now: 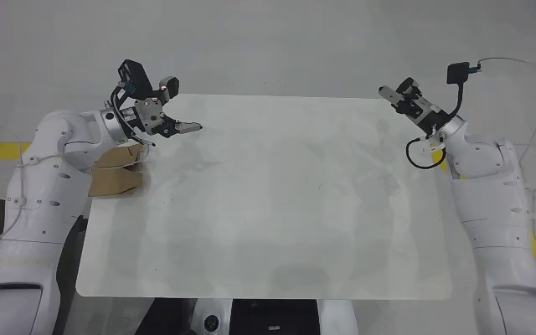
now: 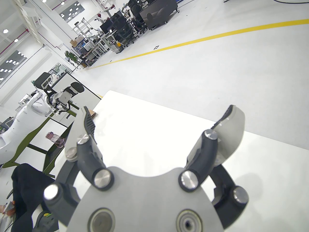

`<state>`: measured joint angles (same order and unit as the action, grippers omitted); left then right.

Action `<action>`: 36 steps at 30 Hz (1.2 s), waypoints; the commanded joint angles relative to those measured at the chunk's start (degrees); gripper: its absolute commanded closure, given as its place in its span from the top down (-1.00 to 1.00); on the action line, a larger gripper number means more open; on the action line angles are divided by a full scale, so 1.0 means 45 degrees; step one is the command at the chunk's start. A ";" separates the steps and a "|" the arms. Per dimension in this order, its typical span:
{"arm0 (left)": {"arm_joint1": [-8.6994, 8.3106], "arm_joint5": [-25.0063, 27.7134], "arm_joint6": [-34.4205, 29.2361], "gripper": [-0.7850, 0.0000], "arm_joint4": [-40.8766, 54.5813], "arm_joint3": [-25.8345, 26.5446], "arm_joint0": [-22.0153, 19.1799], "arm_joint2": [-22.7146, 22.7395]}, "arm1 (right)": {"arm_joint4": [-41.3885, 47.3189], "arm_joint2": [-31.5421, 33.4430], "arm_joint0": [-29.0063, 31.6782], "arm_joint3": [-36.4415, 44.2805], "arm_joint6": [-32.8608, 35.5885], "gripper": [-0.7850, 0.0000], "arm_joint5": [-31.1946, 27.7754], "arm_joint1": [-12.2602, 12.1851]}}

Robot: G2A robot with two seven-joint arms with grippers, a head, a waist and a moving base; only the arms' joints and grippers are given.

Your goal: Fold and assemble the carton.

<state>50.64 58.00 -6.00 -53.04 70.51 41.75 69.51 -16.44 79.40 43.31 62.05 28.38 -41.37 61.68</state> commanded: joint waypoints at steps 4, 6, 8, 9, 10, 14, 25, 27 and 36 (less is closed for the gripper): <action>0.0000 0.0000 0.0000 1.00 0.0000 0.0000 0.0000 0.0000 | 0.0000 0.0000 0.0000 0.0000 0.0000 1.00 0.0000 0.0000; 0.0000 0.0000 0.0000 1.00 0.0000 0.0000 0.0000 0.0000 | 0.0000 0.0000 0.0000 0.0000 0.0000 1.00 0.0000 0.0000; 0.0000 0.0000 0.0000 1.00 0.0000 0.0000 0.0000 0.0000 | 0.0000 0.0000 0.0000 0.0000 0.0000 1.00 0.0000 0.0000; 0.0000 0.0000 0.0000 1.00 0.0000 0.0000 0.0000 0.0000 | 0.0000 0.0000 0.0000 0.0000 0.0000 1.00 0.0000 0.0000; 0.0000 0.0000 0.0000 1.00 0.0000 0.0000 0.0000 0.0000 | 0.0000 0.0000 0.0000 0.0000 0.0000 1.00 0.0000 0.0000; 0.0000 0.0000 0.0000 1.00 0.0000 0.0000 0.0000 0.0000 | 0.0000 0.0000 0.0000 0.0000 0.0000 1.00 0.0000 0.0000; -0.0049 -0.0387 -0.0128 1.00 0.0408 0.0035 0.0298 0.0261 | 0.0000 0.0000 0.0000 0.0000 0.0000 1.00 0.0000 0.0000; -0.0098 -0.0261 -0.0405 1.00 0.0933 -0.0254 0.0359 0.0433 | 0.0000 0.0000 0.0000 0.0000 0.0000 1.00 0.0000 0.0000; -0.0432 0.0000 -0.2938 1.00 0.3914 -0.1978 -0.0073 0.1118 | 0.0000 0.0000 0.0000 0.0000 0.0000 1.00 0.0000 0.0000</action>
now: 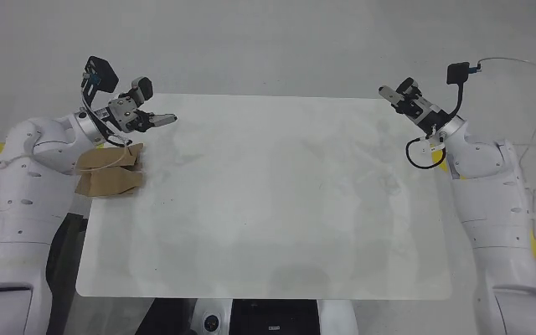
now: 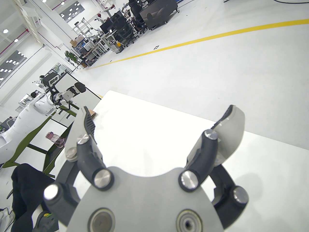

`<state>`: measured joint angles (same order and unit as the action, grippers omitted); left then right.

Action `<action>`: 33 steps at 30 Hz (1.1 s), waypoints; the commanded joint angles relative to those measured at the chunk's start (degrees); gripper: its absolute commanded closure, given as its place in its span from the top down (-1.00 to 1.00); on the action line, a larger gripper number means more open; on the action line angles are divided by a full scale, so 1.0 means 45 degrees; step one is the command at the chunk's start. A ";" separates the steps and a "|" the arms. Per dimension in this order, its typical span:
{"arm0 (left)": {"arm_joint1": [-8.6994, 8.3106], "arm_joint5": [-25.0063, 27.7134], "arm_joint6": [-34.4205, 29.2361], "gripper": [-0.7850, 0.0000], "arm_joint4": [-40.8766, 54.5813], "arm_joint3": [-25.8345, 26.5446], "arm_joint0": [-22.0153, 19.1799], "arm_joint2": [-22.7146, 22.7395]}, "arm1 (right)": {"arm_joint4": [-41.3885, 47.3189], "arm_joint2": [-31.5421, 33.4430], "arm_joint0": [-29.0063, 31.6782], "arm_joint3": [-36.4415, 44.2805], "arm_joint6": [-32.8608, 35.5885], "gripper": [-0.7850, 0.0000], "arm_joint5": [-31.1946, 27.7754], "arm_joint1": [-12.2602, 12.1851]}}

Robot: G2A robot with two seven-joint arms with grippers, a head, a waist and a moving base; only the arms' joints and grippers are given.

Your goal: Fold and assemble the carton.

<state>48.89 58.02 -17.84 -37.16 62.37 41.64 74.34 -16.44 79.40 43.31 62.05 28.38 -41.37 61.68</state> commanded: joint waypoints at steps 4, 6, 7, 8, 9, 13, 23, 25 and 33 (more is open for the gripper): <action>-0.0237 -0.0004 -0.1255 1.00 0.1373 -0.0973 -0.0370 0.0363 | 0.0000 0.0000 0.0000 0.0000 0.0000 1.00 0.0000 0.0000; -0.0321 -0.0004 -0.1727 1.00 0.1902 -0.1452 -0.0525 0.0471 | 0.0000 0.0000 0.0000 0.0000 0.0000 1.00 0.0000 0.0000; -0.0360 -0.0004 -0.2033 1.00 0.2287 -0.1752 -0.0615 0.0516 | 0.0000 0.0000 0.0000 0.0000 0.0000 1.00 0.0000 0.0000; -0.0407 -0.0004 -0.2404 1.00 0.2584 -0.1986 -0.0740 0.0553 | 0.0000 0.0000 0.0000 0.0000 0.0000 1.00 0.0000 0.0000; -0.0454 -0.0004 -0.2761 1.00 0.2844 -0.2198 -0.0863 0.0588 | 0.0000 0.0000 0.0000 0.0000 0.0000 1.00 0.0000 0.0000; -0.0632 -0.0004 -0.4023 1.00 0.3764 -0.3016 -0.1256 0.0686 | 0.0000 0.0000 0.0000 0.0000 0.0000 1.00 0.0000 0.0000; -0.0859 -0.0488 -0.6139 1.00 0.4945 -0.5849 -0.2545 0.0602 | 0.0000 0.0000 0.0000 0.0000 0.0000 1.00 0.0000 0.0000; -0.0891 -0.0490 -0.6255 1.00 0.4971 -0.6355 -0.2779 0.0584 | 0.0000 0.0000 0.0000 0.0000 0.0000 1.00 0.0000 0.0000; -0.1127 -0.0906 -0.5941 1.00 0.4134 -0.8644 -0.3560 0.0591 | 0.0000 0.0000 0.0000 0.0000 0.0000 1.00 0.0000 0.0000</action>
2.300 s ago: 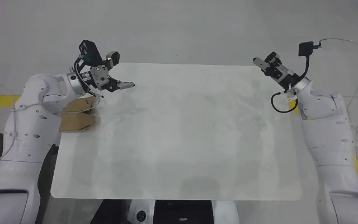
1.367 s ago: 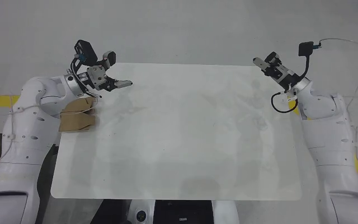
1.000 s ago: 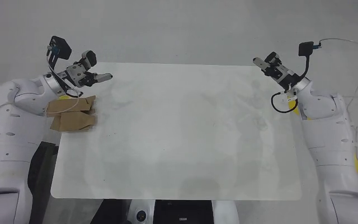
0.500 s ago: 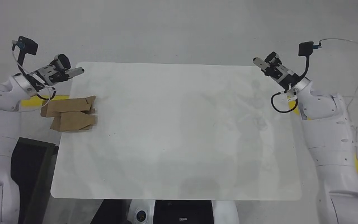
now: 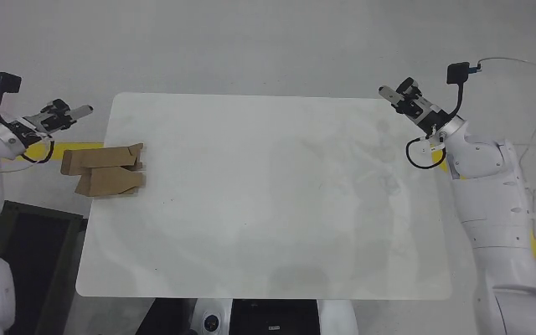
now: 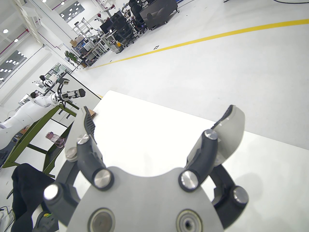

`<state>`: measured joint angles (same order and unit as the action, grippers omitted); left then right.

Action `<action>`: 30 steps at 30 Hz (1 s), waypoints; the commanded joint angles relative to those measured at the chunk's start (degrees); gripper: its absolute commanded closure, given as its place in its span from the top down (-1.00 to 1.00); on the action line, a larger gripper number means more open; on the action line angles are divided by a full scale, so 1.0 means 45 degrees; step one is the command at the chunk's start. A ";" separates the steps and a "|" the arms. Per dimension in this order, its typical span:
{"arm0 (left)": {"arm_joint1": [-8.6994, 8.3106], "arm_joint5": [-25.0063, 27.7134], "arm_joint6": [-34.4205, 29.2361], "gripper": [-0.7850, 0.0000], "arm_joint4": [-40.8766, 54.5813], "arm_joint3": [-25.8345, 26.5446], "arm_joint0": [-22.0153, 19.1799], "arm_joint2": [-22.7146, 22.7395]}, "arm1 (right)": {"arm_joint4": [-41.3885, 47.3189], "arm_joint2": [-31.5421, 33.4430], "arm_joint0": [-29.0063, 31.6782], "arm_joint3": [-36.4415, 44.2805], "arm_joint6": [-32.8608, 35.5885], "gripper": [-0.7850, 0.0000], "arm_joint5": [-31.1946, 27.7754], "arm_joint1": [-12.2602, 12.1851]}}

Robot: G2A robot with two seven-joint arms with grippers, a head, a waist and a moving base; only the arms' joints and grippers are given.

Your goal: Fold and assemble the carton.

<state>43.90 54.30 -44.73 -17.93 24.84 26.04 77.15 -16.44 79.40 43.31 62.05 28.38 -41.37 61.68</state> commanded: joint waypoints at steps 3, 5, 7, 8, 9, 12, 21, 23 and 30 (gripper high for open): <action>-0.0031 -0.0676 0.0379 1.00 -0.0422 -0.1148 -0.0387 -0.0109 | 0.0000 0.0000 0.0000 0.0000 0.0000 1.00 0.0000 0.0000; -0.0030 -0.0876 0.0428 1.00 -0.0428 -0.1647 -0.0542 -0.0139 | 0.0000 0.0000 0.0000 0.0000 0.0000 1.00 0.0000 0.0000; -0.0060 -0.1023 0.0555 1.00 -0.0484 -0.2040 -0.0665 -0.0147 | 0.0000 0.0000 0.0000 0.0000 0.0000 1.00 0.0000 0.0000; -0.0083 -0.1093 0.0578 1.00 -0.0591 -0.2195 -0.0701 -0.0176 | 0.0000 0.0000 0.0000 0.0000 0.0000 1.00 0.0000 0.0000; -0.0122 -0.1269 0.0653 1.00 -0.0871 -0.2301 -0.0735 -0.0252 | 0.0000 0.0000 0.0000 0.0000 0.0000 1.00 0.0000 0.0000; -0.0169 -0.1501 0.0958 1.00 -0.1667 -0.2508 -0.0673 -0.0535 | 0.0000 0.0000 0.0000 0.0000 0.0000 1.00 0.0000 0.0000; -0.0164 -0.2254 0.0876 1.00 -0.2004 -0.3195 -0.0428 -0.0772 | 0.0000 0.0000 0.0000 0.0000 0.0000 1.00 0.0000 0.0000; -0.0166 -0.2247 0.0695 1.00 -0.1906 -0.3312 -0.0339 -0.0763 | 0.0000 0.0000 0.0000 0.0000 0.0000 1.00 0.0000 0.0000; -0.0117 -0.2360 -0.0003 1.00 -0.1264 -0.3382 -0.0040 -0.0635 | 0.0000 0.0000 0.0000 0.0000 0.0000 1.00 0.0000 0.0000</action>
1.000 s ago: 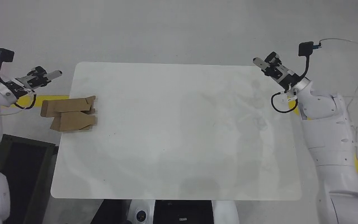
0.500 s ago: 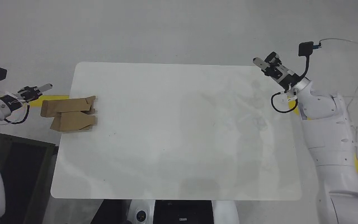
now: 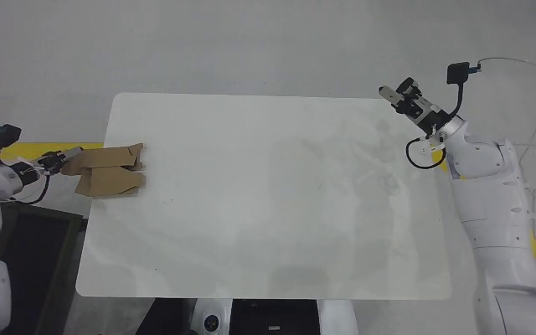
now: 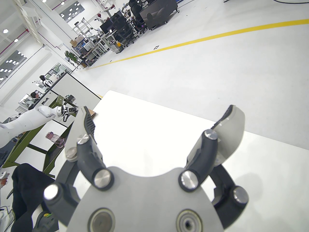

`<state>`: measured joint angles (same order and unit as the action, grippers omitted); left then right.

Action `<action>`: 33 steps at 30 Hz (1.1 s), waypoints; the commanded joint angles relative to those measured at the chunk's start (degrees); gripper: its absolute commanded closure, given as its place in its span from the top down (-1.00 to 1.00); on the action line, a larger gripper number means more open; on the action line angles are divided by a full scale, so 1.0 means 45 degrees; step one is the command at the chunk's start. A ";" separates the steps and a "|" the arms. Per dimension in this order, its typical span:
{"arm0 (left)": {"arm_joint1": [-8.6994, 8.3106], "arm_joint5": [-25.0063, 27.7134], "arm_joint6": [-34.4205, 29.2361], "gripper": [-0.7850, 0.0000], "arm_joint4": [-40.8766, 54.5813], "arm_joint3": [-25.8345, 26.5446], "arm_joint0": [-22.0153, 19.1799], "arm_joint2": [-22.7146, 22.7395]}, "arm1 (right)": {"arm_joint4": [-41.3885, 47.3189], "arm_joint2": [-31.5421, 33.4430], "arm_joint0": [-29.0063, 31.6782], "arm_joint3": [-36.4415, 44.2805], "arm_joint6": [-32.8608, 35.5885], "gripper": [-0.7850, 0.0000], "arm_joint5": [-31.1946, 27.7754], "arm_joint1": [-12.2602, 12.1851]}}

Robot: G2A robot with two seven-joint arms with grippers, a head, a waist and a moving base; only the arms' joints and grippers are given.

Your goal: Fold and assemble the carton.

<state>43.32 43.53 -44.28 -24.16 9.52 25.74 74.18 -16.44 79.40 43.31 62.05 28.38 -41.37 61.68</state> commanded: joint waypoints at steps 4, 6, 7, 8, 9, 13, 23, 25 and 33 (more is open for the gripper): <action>0.0059 0.0253 -0.0548 0.75 0.0510 0.0062 0.0140 0.0086 | 0.0000 0.0000 0.0000 0.0000 0.0000 1.00 0.0000 0.0000; 0.0075 0.0134 -0.0628 -0.41 0.0587 0.0063 0.0193 0.0083 | 0.0000 0.0000 0.0000 0.0000 0.0000 1.00 0.0000 0.0000; 0.0086 0.0097 -0.0642 -0.69 0.0614 0.0069 0.0230 0.0076 | 0.0000 0.0000 0.0000 0.0000 0.0000 1.00 0.0000 0.0000; 0.0096 0.0032 -0.0636 -0.89 0.0642 0.0062 0.0265 0.0071 | 0.0000 0.0000 0.0000 0.0000 0.0000 1.00 0.0000 0.0000; 0.0107 -0.0014 -0.0637 -1.00 0.0678 0.0062 0.0298 0.0070 | 0.0000 0.0000 0.0000 0.0000 0.0000 1.00 0.0000 0.0000; 0.0131 0.0017 -0.0727 -1.00 0.1182 0.0005 0.0372 0.0216 | 0.0000 0.0000 0.0000 0.0000 0.0000 1.00 0.0000 0.0000; 0.0119 0.1195 -0.2141 -1.00 0.3411 0.0133 0.0403 0.0931 | 0.0000 0.0000 0.0000 0.0000 0.0000 1.00 0.0000 0.0000; 0.0115 0.1365 -0.2296 -1.00 0.3922 0.0260 0.0358 0.1086 | 0.0000 0.0000 0.0000 0.0000 0.0000 1.00 0.0000 0.0000; 0.0127 0.1739 -0.1924 -1.00 0.5499 0.1709 0.0477 0.0969 | 0.0000 0.0000 0.0000 0.0000 0.0000 1.00 0.0000 0.0000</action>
<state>43.89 51.04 -53.26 -0.07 16.24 27.91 78.90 -16.44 79.40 43.31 62.05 28.38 -41.37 61.68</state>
